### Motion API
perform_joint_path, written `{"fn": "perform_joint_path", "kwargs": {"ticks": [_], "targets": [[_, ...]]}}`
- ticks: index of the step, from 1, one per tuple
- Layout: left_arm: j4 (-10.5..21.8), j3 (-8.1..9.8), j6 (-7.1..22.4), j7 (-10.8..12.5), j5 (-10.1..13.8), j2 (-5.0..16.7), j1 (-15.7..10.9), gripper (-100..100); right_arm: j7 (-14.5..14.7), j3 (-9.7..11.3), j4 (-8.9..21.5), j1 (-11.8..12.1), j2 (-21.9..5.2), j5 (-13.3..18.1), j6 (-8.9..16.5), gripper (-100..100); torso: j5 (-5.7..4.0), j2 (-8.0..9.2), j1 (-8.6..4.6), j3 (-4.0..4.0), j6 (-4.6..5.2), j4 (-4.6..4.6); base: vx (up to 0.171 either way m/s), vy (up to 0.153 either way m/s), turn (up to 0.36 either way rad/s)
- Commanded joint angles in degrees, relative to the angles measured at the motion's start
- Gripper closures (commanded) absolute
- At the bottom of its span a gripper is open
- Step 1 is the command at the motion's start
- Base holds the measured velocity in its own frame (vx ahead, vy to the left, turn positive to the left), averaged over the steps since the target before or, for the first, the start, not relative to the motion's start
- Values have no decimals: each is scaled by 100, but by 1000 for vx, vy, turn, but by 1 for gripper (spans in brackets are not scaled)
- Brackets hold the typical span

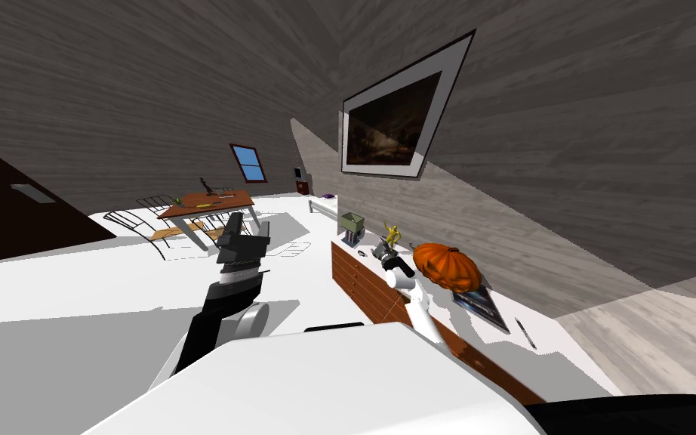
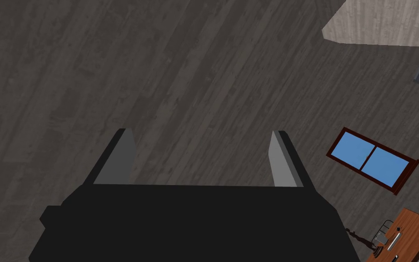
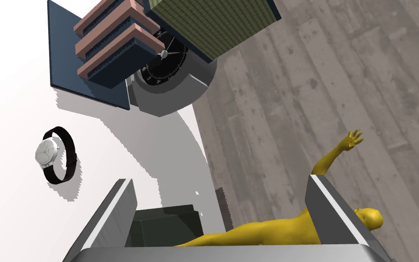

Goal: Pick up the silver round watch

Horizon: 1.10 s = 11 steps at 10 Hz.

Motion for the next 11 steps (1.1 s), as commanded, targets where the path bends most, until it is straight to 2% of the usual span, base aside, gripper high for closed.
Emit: {"fn": "perform_joint_path", "kwargs": {"ticks": [1, 2, 3, 4, 5, 6, 7, 9, 11], "targets": [[0, 0, 0, 0, 0, 0, 0, 0, -130, -4, 217, -75, -21, -90, 131, -100, 0, 0, 0, 0, 0, 0, 34, 16, 4], [0, 0, 0, 0, 0, 0, 0, 0, -360, -19, 437, -204, -55, -263, 358, -100, 0, 1, -2, 0, 1, 0, 42, 12, 11], [0, 0, 0, 0, 0, 0, 0, 0, -360, -19, 465, -204, -55, -263, 401, -100, 0, -2, -3, -1, 0, 0, 35, 9, 10], [0, 0, 0, 0, 0, 0, 0, 0, -591, -33, 684, -329, -93, -440, 627, -100, 0, 1, -4, 0, 1, 0, 35, 6, 16], [0, 0, 0, 0, 0, 0, 0, 0, -591, -33, 711, -329, -93, -440, 664, -100, -1, 0, -6, 0, 0, 0, 31, 6, 11], [0, 0, 0, 0, 0, 0, 0, 0, -824, -46, 929, -450, -136, -620, 885, -100, -1, 3, -5, 1, 1, 0, 42, 5, 17], [0, 0, 0, 0, 0, 0, 0, 0, -824, -46, 955, -450, -136, -620, 916, -100, -1, -1, -6, 0, 0, 0, 37, 0, 11], [0, 0, 0, 0, 0, 0, 0, 0, -1220, -71, 1323, -681, -231, -980, 1339, -100, -1, -3, -8, -1, 0, 0, 51, -2, 27], [0, 0, 0, 0, 0, 0, 0, 0, -1284, -71, 1429, -681, -231, -981, 1390, -100, -2, -5, -10, -3, 1, -1, 38, -6, 8]]}}
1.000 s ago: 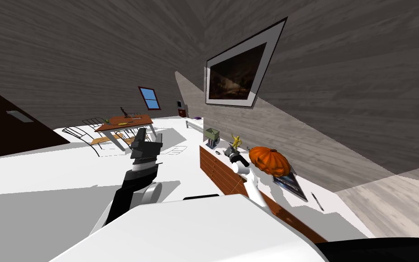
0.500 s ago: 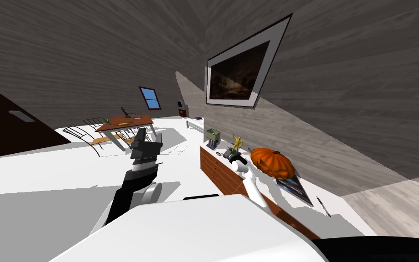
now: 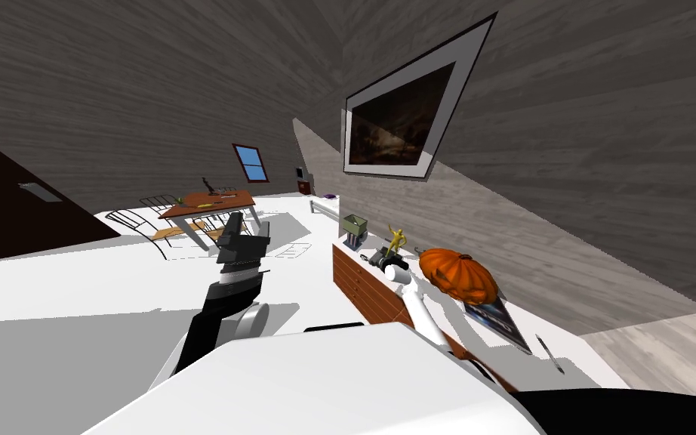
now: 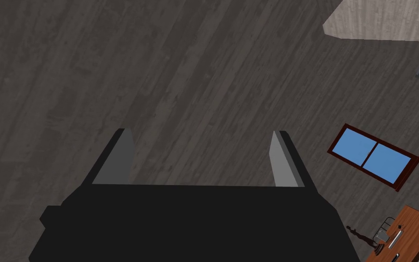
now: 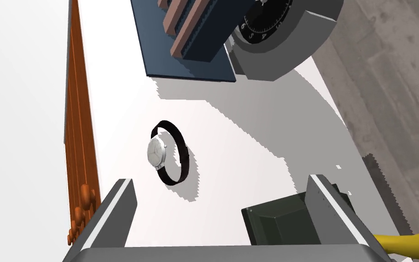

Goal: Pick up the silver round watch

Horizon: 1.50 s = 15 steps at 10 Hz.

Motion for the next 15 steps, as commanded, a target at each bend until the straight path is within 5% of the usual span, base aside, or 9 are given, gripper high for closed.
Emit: {"fn": "perform_joint_path", "kwargs": {"ticks": [1, 15], "targets": [[0, 0, 0, 0, 0, 0, 0, 0, -222, -5, 286, -120, -72, -218, 199, -100, 0, 0, 0, 0, 0, 0, 30, -9, 23], [0, 0, 0, 0, 0, 0, 0, 0, -2034, -38, 2090, -856, -578, -1716, 1710, -100, -2, -5, -7, -3, 0, -1, 52, -22, 37]]}}
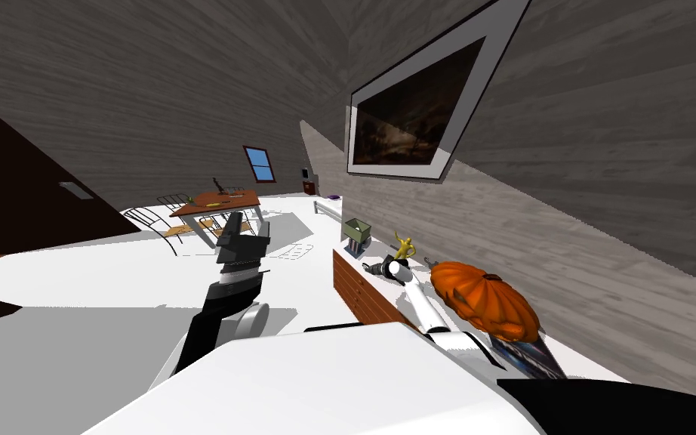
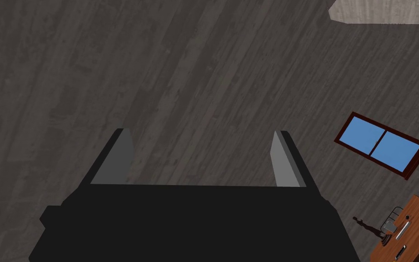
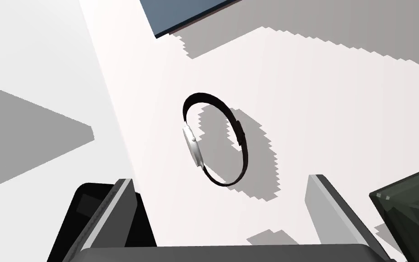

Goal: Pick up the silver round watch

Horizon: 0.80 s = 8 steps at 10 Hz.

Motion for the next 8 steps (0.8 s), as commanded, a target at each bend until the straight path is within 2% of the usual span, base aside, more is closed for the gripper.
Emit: {"fn": "perform_joint_path", "kwargs": {"ticks": [1, 3, 4, 5, 6, 7, 8], "targets": [[0, 0, 0, 0, 0, 0, 0, 0, -203, 6, 207, -75, -55, -172, 151, -100, 0, 0, 0, 0, 0, 0, 57, -17, 49], [0, 0, 0, 0, 0, 0, 0, 0, -414, 28, 412, -121, -103, -355, 305, -100, 1, 1, 3, 0, 1, 0, 55, -16, 50], [0, 0, 0, 0, 0, 0, 0, 0, -349, 28, 323, -100, -73, -268, 239, -100, 1, 1, 4, 0, 0, 0, 22, -5, 14], [0, 0, 0, 0, 0, 0, 0, 0, -379, 31, 333, -102, -74, -277, 256, 0, 2, 11, 8, 6, 1, 2, 0, 0, 0], [0, 0, 0, 0, 0, 0, 0, 0, -298, 70, 618, -322, -10, -307, 123, -100, 2, 20, 11, 11, 1, 4, -12, -11, 9], [0, 0, 0, 0, 0, 0, -1, 0, -298, 70, 667, -322, -10, -307, 123, -100, 2, 24, 9, 13, -1, 5, -22, -17, -11], [0, 0, 0, 0, 0, 0, -1, 0, -220, 110, 909, -541, 55, -338, -9, -100, 1, 29, 6, 16, 2, 6, -32, -26, -11]]}}
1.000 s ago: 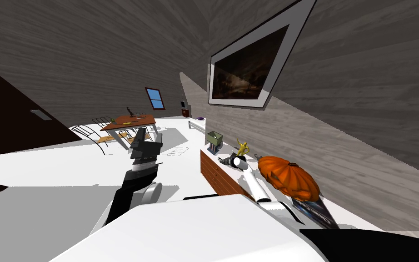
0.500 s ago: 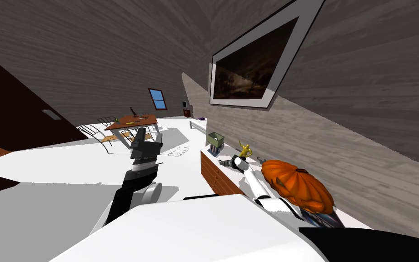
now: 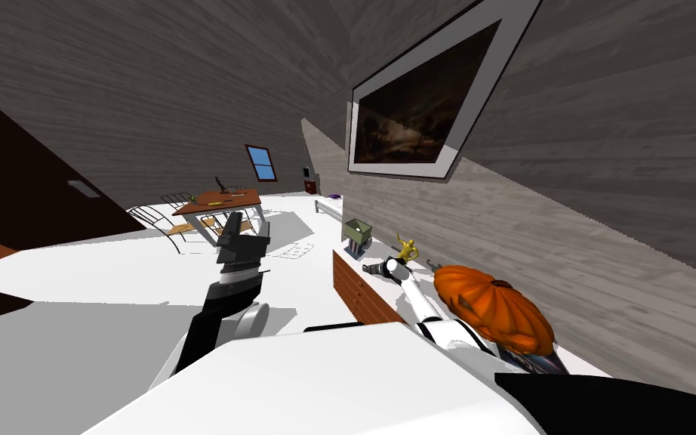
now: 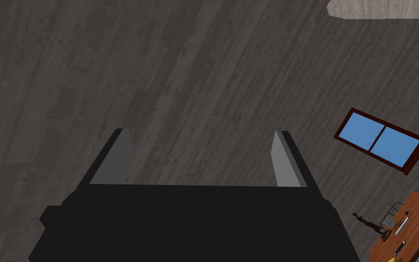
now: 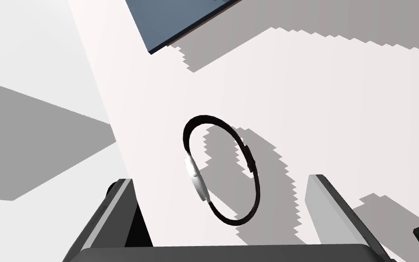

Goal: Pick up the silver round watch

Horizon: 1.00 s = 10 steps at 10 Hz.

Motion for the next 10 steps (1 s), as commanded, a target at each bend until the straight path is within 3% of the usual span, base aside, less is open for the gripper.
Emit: {"fn": "perform_joint_path", "kwargs": {"ticks": [1, 2, 3, 4, 5, 6, 7, 8, 9, 10], "targets": [[0, 0, 0, 0, 0, 0, 0, 0, 48, 21, 215, -94, 36, -14, -81, -100, 0, 0, 0, 0, 0, 0, -25, -22, 4], [0, 0, 0, 0, 0, 0, 0, 0, 125, 61, 364, -314, 101, -45, -212, -100, 0, 1, 0, 0, 2, 0, -25, -21, 2], [0, 0, 0, 0, 0, 0, 0, 0, 125, 61, 548, -314, 101, -45, -212, -100, 0, -1, 1, 0, 0, 0, -18, -16, 9], [0, 0, 0, 0, 0, 0, 0, 0, 203, 100, 770, -533, 165, -76, -344, -100, 0, -3, 3, -2, 1, -1, -29, -22, -20], [0, 0, 0, 0, 0, 0, 0, 0, 203, 100, 886, -533, 165, -76, -344, -100, 0, 0, 1, 0, 1, 0, -20, -17, 5], [0, 0, 0, 0, 0, 0, 0, 0, 281, 139, 1122, -753, 229, -106, -475, -100, 0, -2, 2, -1, 1, -1, -22, -19, 2], [0, 0, 0, 0, 0, 0, 0, 0, 281, 139, 1221, -753, 229, -106, -475, -100, 1, -2, 3, -1, 0, 0, -21, -18, -1], [0, 0, 0, 0, 0, 0, 0, 0, 359, 179, 1469, -973, 293, -137, -607, -100, 0, -1, 2, -1, 2, -1, -28, -22, -16], [0, 0, 0, 0, 0, 0, 0, 0, 359, 179, 1557, -973, 293, -137, -607, -100, 0, 0, 2, 0, 1, 0, -15, -14, 18], [0, 0, 0, 0, 0, 0, 0, 0, 436, 218, 1717, -1192, 357, -168, -738, -100, 1, -3, 3, -1, 2, -1, -20, -18, 18]]}}
